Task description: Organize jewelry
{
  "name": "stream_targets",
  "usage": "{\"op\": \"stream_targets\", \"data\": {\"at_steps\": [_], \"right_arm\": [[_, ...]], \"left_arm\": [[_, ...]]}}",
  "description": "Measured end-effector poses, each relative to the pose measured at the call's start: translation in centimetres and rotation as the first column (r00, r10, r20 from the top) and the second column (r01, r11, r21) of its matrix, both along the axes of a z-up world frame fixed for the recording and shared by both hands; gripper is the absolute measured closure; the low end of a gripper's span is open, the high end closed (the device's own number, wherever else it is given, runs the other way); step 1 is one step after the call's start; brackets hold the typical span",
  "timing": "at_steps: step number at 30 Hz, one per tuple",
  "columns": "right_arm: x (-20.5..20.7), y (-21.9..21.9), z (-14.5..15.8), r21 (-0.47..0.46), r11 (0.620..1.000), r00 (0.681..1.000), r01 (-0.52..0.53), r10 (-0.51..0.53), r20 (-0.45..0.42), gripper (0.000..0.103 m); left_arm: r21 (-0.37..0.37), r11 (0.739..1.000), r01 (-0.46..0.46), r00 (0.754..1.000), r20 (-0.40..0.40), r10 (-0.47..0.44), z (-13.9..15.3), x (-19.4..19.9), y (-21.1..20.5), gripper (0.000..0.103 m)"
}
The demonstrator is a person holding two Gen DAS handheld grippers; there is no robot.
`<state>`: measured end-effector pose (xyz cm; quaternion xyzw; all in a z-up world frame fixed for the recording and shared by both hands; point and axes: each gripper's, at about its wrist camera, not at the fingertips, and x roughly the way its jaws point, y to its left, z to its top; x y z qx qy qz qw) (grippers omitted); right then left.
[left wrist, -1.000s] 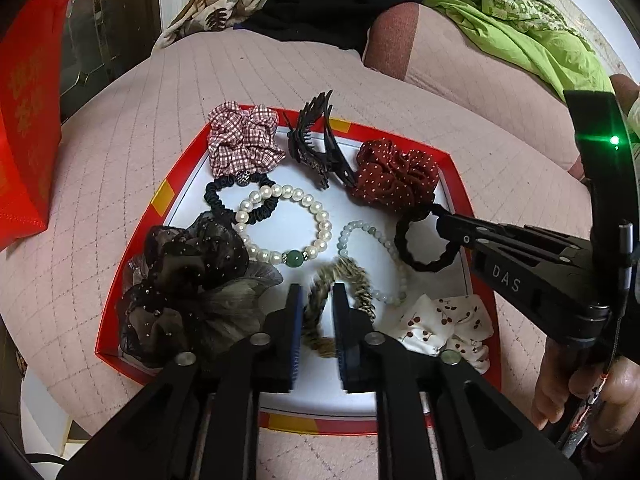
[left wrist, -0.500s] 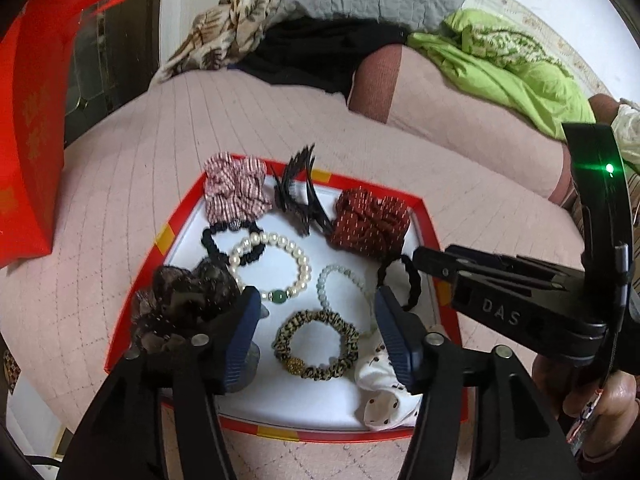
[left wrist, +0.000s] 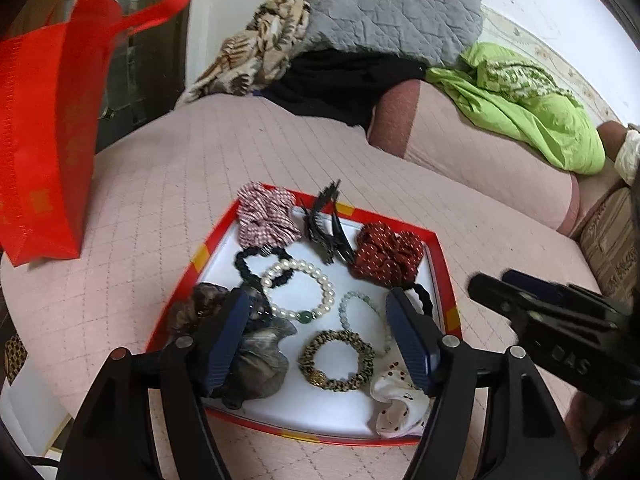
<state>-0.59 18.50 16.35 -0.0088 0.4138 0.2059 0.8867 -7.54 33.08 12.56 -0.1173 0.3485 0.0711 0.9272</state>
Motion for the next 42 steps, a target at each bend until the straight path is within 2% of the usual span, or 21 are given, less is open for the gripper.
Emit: {"op": "stream_targets", "data": {"at_steps": [4,11,14,19,21,25,28,31,37,42], "right_arm": [[-1.8,-1.2,0.3,-0.042,0.999,0.999,0.013,-0.012,0.034,0.044],[-5.7,-5.1,-0.8,-0.115,0.992,0.998,0.059,-0.057,0.024,0.043],[-7.2,-7.4,-1.3,-0.124,0.988,0.996,0.092,-0.092,0.009,0.042],[-9.2,-11.3,-1.1,-0.104,0.98,0.985,0.17,-0.172,-0.007,0.042],[-9.9,-12.4,-0.7,-0.102,0.977,0.982,0.188,-0.188,0.007,0.042],[-11.2,-14.3,0.4,-0.093,0.972,0.976,0.217,-0.213,0.046,0.041],[-12.0,-15.2,0.9,-0.076,0.971,0.973,0.226,-0.222,0.063,0.04],[-12.8,-16.0,1.3,-0.071,0.971,0.971,0.23,-0.224,0.084,0.04],[-14.1,-17.7,1.9,-0.079,0.963,0.961,0.258,-0.247,0.125,0.037],[-14.9,-19.5,1.7,-0.092,0.953,0.952,0.288,-0.274,0.139,0.035]], "left_arm": [[0.009,1.0,-0.027,0.999,0.023,0.027,0.4,-0.5,0.3,0.03],[0.021,0.998,-0.055,0.996,0.069,0.054,1.2,-1.0,0.1,0.029],[0.051,0.996,-0.077,0.99,0.126,0.07,2.0,-1.8,-0.8,0.025],[0.113,0.985,-0.132,0.965,0.24,0.102,3.8,-4.2,-3.6,0.014],[0.124,0.979,-0.16,0.951,0.285,0.119,4.9,-5.3,-4.8,0.007],[0.165,0.967,-0.196,0.925,0.359,0.126,7.5,-8.3,-8.1,0.001],[0.189,0.967,-0.173,0.931,0.351,0.098,8.8,-9.7,-10.4,0.001],[0.17,0.977,-0.128,0.949,0.308,0.071,9.5,-10.4,-12.2,0.001],[0.129,0.989,-0.067,0.974,0.222,0.037,9.0,-11.1,-15.7,0.001],[0.136,0.99,-0.024,0.986,0.164,0.001,8.2,-11.2,-18.7,0.0]]}}
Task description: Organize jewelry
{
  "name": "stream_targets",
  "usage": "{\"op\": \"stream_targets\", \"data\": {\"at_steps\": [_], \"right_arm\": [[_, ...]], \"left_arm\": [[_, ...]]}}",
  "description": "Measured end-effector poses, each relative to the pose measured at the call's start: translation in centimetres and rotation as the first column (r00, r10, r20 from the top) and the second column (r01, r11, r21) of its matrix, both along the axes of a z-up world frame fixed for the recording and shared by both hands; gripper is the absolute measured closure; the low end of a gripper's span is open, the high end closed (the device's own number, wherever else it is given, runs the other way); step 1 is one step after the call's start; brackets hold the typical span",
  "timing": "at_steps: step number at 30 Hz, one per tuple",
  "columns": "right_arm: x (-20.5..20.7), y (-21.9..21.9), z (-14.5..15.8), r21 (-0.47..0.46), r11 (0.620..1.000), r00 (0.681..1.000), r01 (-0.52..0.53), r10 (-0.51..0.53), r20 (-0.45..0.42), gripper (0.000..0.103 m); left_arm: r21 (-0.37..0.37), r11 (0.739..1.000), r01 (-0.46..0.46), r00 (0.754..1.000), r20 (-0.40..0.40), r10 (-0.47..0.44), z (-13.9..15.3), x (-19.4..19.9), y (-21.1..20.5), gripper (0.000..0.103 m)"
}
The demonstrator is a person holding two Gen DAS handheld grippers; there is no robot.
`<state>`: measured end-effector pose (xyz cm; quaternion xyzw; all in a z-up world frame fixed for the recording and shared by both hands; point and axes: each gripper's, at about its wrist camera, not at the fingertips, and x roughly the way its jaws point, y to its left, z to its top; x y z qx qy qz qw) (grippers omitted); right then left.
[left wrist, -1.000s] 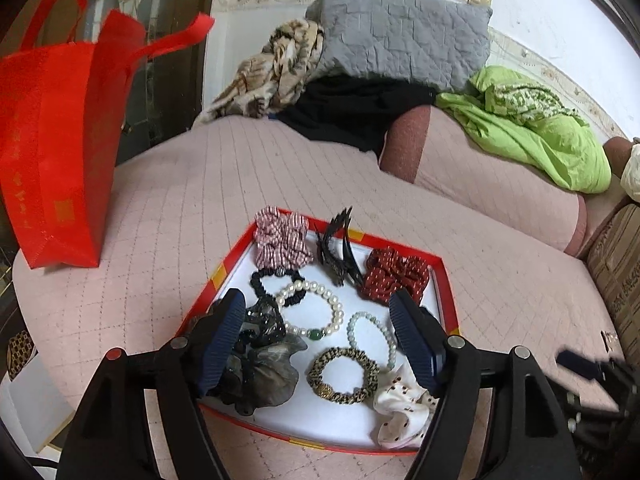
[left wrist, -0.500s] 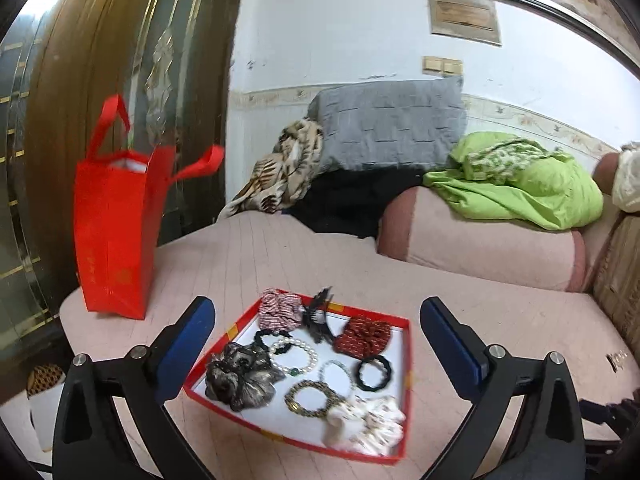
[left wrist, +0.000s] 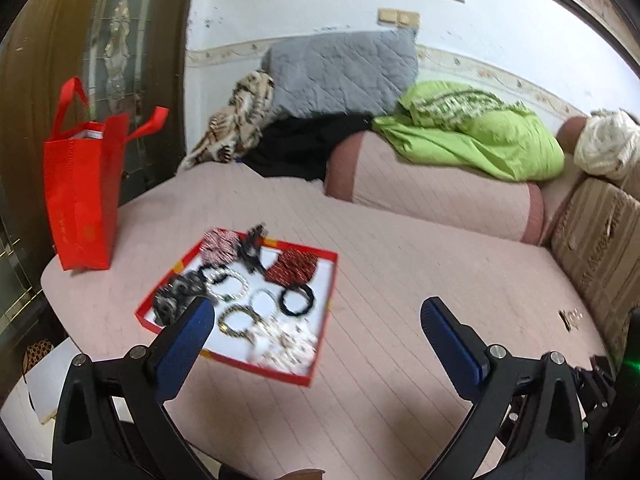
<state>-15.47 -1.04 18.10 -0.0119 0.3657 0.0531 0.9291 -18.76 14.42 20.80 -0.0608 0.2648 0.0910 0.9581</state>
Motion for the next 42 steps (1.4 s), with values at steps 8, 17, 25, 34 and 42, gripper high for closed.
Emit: {"op": "stream_targets", "data": {"at_steps": [8,17,25,34,42], "right_arm": [[-0.9,-3.3,-1.1,0.006,0.998,0.997,0.066,-0.066,-0.027,0.035],[-1.0,-4.1,-1.5,-0.001,0.997,0.996,0.083,-0.083,-0.04,0.035],[-0.7,-2.9,-2.3,-0.025,0.998,0.997,0.052,-0.053,-0.061,0.033],[-0.5,-1.7,-2.8,-0.054,0.998,0.997,0.028,-0.032,-0.075,0.032],[-0.6,-0.5,-3.0,-0.078,0.997,0.997,-0.001,-0.005,-0.08,0.032]], "left_arm": [[0.053,0.997,0.057,0.997,-0.061,-0.054,-1.1,0.2,-3.7,0.0],[0.057,0.991,0.124,0.982,-0.148,-0.114,-3.1,0.8,-6.0,0.0],[0.06,0.989,0.134,0.978,-0.168,-0.123,-4.1,1.2,-5.9,0.001],[0.029,0.991,0.128,0.973,-0.197,-0.12,-5.1,2.0,-4.8,0.001],[0.007,0.994,0.108,0.973,-0.204,-0.104,-5.6,2.1,-3.6,0.001]]}}
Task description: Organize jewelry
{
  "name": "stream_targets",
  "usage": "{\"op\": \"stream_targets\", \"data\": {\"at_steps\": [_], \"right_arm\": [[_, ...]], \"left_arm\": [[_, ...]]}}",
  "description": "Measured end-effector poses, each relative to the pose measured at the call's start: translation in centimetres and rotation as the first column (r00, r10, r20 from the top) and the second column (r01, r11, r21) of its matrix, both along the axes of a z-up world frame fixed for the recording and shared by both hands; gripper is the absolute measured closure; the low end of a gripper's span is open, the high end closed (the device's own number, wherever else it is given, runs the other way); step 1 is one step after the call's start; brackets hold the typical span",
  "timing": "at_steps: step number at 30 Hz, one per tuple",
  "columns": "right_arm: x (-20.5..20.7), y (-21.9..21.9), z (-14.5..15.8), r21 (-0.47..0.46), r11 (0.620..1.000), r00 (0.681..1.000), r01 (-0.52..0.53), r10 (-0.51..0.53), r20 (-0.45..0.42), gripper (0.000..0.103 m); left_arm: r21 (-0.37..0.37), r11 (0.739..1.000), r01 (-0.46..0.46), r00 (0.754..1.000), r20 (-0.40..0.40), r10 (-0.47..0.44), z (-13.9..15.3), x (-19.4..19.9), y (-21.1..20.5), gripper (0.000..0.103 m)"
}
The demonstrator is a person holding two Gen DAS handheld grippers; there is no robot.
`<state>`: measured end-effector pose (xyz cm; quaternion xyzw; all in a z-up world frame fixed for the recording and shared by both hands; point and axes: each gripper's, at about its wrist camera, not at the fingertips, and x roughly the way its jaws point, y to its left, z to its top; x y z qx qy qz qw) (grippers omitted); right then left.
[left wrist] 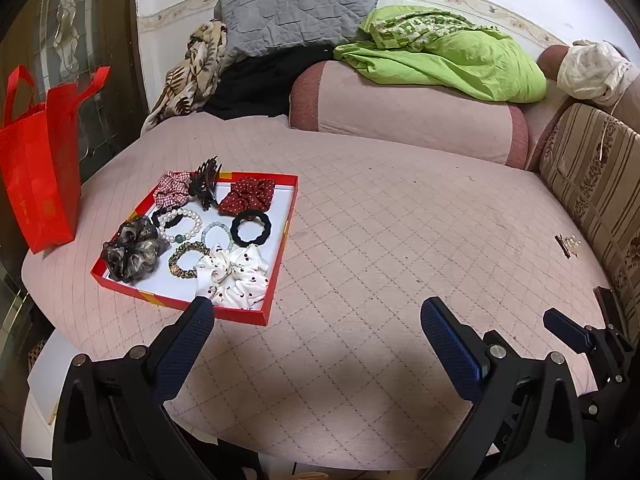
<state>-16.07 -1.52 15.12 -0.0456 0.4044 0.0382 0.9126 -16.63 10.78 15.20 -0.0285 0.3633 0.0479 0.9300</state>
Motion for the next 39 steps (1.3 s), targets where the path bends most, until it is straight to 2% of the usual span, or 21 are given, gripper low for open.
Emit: {"op": "stream_targets", "data": {"at_steps": [39], "right_arm": [[0.3,1.8,-0.9,-0.021,1.0,0.999,-0.017,0.016,-0.037,0.031]], "left_arm": [[-0.04,0.999,-0.025,0.998,-0.055,0.023,-2.7,0.7,2.4,0.001]]}}
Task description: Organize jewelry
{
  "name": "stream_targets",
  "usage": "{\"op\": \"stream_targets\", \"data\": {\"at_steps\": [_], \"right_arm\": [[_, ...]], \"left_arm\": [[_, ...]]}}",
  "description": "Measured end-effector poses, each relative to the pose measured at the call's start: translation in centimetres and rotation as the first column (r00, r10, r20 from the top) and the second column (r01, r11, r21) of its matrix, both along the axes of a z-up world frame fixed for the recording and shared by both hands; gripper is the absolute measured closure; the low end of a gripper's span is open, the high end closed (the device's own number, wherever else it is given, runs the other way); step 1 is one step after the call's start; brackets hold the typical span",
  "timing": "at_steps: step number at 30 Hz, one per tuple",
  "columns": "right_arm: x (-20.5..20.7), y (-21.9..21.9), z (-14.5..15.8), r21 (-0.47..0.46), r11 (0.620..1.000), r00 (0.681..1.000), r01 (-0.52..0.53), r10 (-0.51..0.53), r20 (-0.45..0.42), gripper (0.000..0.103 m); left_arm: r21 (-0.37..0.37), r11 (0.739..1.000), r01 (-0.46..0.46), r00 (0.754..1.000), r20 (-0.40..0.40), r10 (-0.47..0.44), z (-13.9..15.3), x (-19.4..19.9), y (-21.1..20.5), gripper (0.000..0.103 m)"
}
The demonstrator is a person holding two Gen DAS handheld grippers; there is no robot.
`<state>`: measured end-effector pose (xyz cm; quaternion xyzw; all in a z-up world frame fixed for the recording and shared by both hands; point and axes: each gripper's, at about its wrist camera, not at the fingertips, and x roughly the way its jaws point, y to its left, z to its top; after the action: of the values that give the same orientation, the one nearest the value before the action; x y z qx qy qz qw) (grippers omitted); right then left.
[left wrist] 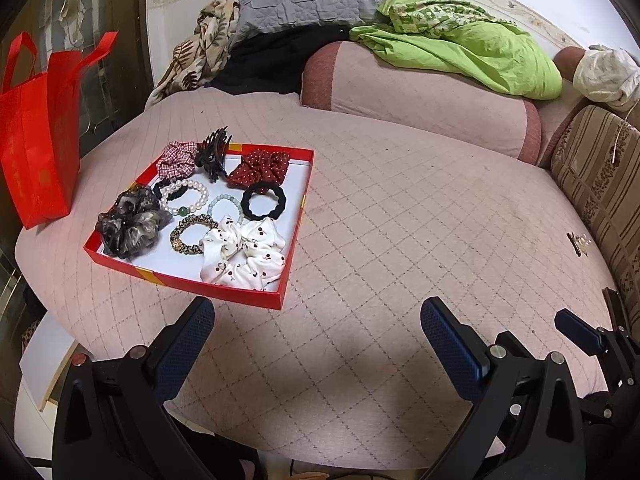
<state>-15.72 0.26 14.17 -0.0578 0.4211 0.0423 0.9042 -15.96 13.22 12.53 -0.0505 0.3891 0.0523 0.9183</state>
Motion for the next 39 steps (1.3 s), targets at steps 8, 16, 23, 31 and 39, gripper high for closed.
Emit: {"op": "stream_targets", "data": {"at_steps": [8,16,23,31,39], "right_arm": [[-0.1,0.5,-0.1,-0.005,1.0,1.0,-0.009,0.009,0.001,0.031],[0.0,0.6,-0.2,-0.001,1.0,1.0,-0.007,0.007,0.0,0.031],[0.2,0.3,-0.5,0.009,1.0,1.0,-0.005,0.005,-0.005,0.031],[0.6,-0.5,-0.8,0.033,0.999,1.0,0.008,-0.007,-0.011,0.031],[1.1,-2.3,-1.0,0.069,0.997,0.999,0.034,-0.033,-0.016,0.031]], "left_arm": [[-0.008,1.0,-0.004,1.0,-0.017,0.004,-0.4,0.1,0.4,0.001],[-0.01,1.0,0.002,1.0,-0.029,-0.002,-0.7,0.2,0.3,0.001],[-0.005,1.0,0.011,0.999,-0.048,-0.011,-1.1,0.6,0.1,0.001],[0.016,0.999,0.03,0.998,-0.061,-0.029,-1.3,1.0,-1.0,0.001],[0.009,0.997,0.08,0.994,-0.069,-0.079,-0.5,2.6,-2.9,0.001]]}}
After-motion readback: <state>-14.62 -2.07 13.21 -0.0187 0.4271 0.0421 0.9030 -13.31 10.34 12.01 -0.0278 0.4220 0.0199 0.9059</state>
